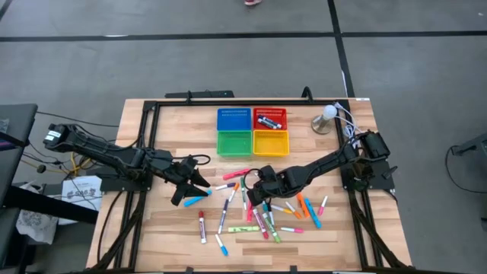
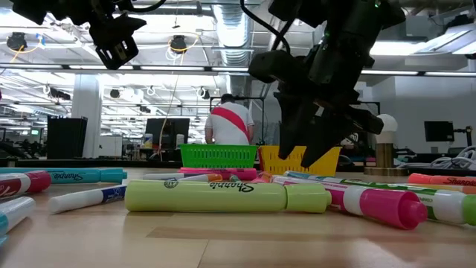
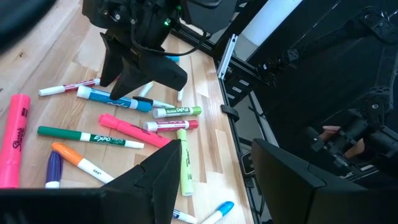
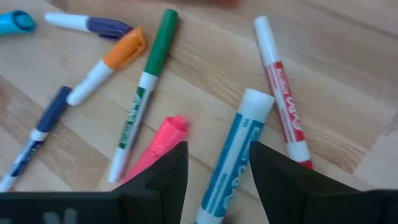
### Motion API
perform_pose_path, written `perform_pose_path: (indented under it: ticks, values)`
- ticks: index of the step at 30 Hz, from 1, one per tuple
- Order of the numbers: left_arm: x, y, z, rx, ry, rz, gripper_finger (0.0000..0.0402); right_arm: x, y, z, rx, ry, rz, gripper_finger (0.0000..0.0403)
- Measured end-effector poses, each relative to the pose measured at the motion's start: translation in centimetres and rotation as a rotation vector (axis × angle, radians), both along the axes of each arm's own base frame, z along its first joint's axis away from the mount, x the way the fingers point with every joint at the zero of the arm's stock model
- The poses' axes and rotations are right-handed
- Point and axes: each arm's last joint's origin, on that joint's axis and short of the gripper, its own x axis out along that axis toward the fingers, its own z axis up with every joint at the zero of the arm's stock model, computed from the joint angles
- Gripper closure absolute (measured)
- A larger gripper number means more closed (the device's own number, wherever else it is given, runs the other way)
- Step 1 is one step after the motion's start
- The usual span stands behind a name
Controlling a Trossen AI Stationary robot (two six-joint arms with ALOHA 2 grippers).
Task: Pick & Place Markers
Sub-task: Put the light blue thick dry erase marker into the red bin
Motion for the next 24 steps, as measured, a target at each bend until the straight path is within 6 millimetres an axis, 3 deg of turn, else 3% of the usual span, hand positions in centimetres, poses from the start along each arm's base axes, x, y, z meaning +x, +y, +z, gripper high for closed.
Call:
perform_pose_path:
  ticks: [24]
  values:
    - [-0.05,0.01,-0.23,0.007,0.001,-0.002,0.0207,-0.17,0.11,-0.15,-0.001,0.008,0.001,0.025]
